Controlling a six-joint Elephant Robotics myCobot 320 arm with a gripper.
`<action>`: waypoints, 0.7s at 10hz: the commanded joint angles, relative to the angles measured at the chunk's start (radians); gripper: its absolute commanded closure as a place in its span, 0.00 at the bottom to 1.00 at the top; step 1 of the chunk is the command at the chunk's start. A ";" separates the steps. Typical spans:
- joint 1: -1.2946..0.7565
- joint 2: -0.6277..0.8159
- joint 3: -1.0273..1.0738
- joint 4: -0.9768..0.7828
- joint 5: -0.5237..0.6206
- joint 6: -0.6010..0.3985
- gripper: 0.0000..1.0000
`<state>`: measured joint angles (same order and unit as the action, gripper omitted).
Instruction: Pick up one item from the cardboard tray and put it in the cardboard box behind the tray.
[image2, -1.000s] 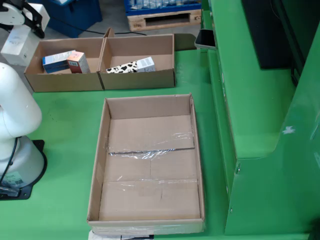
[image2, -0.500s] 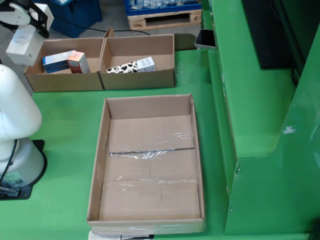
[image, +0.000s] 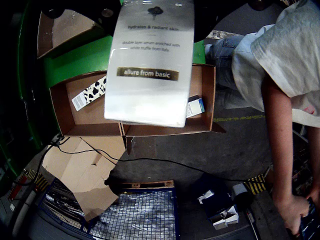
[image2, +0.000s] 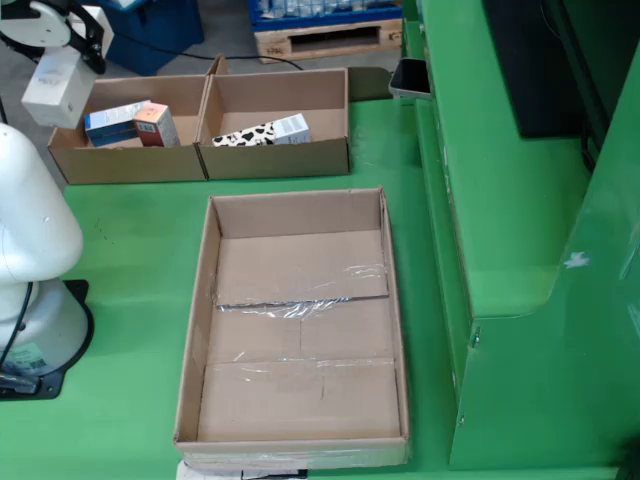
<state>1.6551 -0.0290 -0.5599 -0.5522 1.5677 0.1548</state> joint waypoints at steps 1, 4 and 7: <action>-0.047 -0.066 0.115 0.005 0.028 -0.054 1.00; -0.061 -0.142 0.226 -0.036 0.050 -0.088 1.00; -0.082 -0.336 0.560 -0.186 0.084 -0.148 1.00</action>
<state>1.5952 -0.2269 -0.3389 -0.6350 1.6305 0.0490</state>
